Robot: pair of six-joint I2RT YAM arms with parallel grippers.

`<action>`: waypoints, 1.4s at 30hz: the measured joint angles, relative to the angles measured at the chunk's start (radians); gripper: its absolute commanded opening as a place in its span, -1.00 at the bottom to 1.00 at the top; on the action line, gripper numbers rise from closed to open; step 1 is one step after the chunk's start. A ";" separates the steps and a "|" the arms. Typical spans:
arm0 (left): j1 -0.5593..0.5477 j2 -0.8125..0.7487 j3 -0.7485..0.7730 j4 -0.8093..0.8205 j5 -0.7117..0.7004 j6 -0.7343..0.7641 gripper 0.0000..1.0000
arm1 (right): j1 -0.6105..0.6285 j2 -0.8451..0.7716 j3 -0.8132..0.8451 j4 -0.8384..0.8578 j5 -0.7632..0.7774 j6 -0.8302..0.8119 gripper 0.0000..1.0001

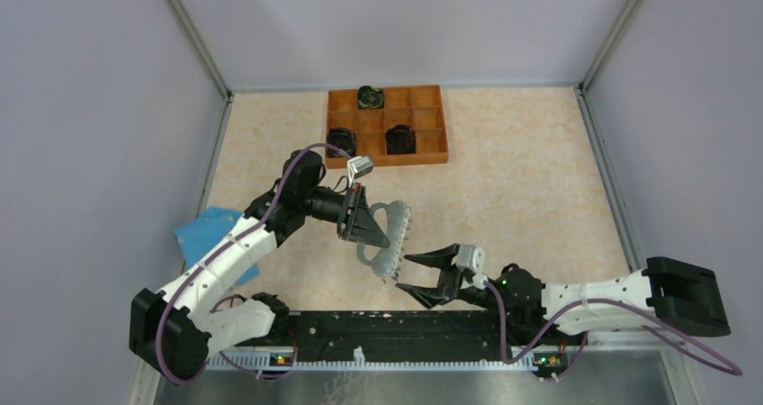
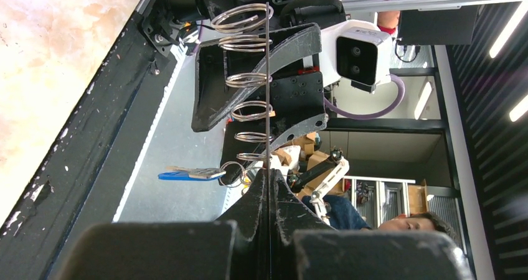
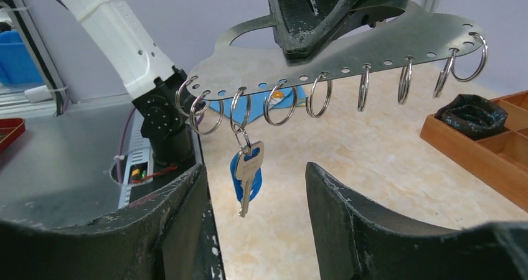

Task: Remove the keys from the keyring

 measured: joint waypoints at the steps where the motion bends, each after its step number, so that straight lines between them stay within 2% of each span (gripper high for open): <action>1: 0.000 -0.002 0.000 0.000 0.000 -0.001 -1.00 | 0.000 0.000 0.000 0.000 -0.003 0.005 0.12; 5: 0.000 -0.010 -0.005 0.001 -0.003 -0.005 -1.00 | 0.000 0.006 0.001 0.001 -0.017 0.032 0.02; 22: 0.000 -0.014 -0.011 0.015 -0.021 -0.023 -1.00 | 0.013 0.108 0.046 0.041 -0.025 0.051 -0.13; 42: 0.000 -0.014 -0.017 0.023 -0.021 -0.028 -1.00 | 0.013 0.175 0.071 0.083 0.000 0.052 -0.45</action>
